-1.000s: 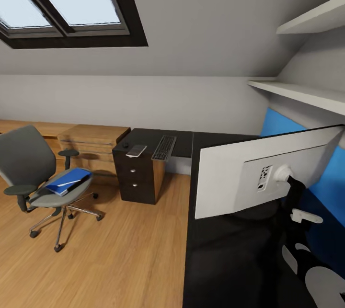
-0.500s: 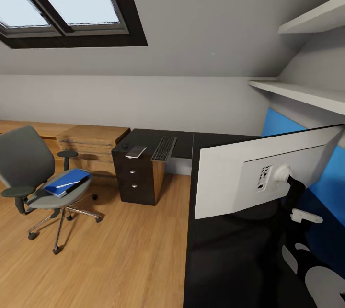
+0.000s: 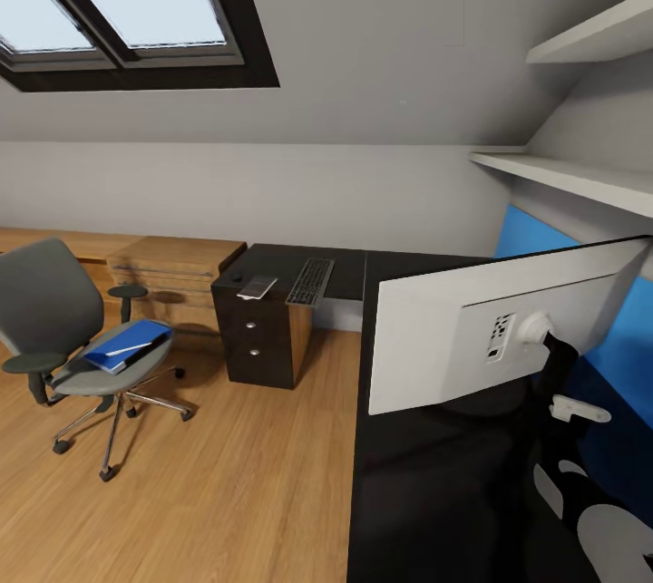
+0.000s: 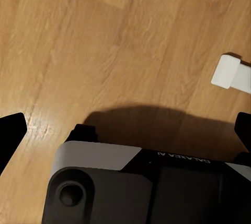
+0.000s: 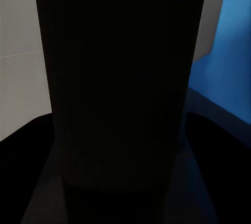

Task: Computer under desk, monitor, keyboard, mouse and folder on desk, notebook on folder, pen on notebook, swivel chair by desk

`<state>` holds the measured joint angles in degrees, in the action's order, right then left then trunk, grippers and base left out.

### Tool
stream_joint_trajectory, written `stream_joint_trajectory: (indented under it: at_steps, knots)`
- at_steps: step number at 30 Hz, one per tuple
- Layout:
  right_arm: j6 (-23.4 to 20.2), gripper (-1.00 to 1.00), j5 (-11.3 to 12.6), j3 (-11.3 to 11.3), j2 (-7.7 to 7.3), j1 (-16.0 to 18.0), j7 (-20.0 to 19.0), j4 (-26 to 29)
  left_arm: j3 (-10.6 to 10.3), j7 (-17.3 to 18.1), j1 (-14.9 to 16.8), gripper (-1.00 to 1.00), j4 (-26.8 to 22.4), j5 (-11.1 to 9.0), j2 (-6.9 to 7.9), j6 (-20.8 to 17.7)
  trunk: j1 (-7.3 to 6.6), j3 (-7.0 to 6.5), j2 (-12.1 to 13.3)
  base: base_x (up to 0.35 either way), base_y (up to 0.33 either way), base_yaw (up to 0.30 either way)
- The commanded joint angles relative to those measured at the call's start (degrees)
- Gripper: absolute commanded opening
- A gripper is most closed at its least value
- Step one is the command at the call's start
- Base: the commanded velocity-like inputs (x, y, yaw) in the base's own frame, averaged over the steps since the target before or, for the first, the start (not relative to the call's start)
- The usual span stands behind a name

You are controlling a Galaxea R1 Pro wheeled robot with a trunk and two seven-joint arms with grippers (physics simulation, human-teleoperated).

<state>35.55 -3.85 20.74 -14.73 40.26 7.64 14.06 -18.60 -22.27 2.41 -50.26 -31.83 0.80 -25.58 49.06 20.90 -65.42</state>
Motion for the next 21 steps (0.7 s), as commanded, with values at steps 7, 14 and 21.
stream_joint_trajectory:
  at_steps: [7, 14, 21]
  knots:
    - [0.4, 1.0, -1.34, -1.58, -0.03, -0.01, 0.54, -0.35, -0.29, -0.58, 0.05, 1.0, -0.11, -0.6, 0.08, -0.09, 0.01, 0.08, -0.03, 0.0, 0.0, 0.0]
    - [0.4, 1.0, -1.34, -1.58, -0.03, -0.01, 0.54, -0.35, -0.29, -0.58, 0.05, 1.0, -0.11, -0.6, 0.08, -0.03, 0.01, 0.08, -0.03, 0.0, 0.0, 0.0]
    - [0.4, 1.0, -1.34, -1.58, -0.03, -0.02, 0.54, -0.35, -0.29, -0.56, 0.05, 1.0, -0.11, -0.6, 0.08, -0.08, 0.01, 0.08, -0.03, -0.111, 0.0, 0.0]
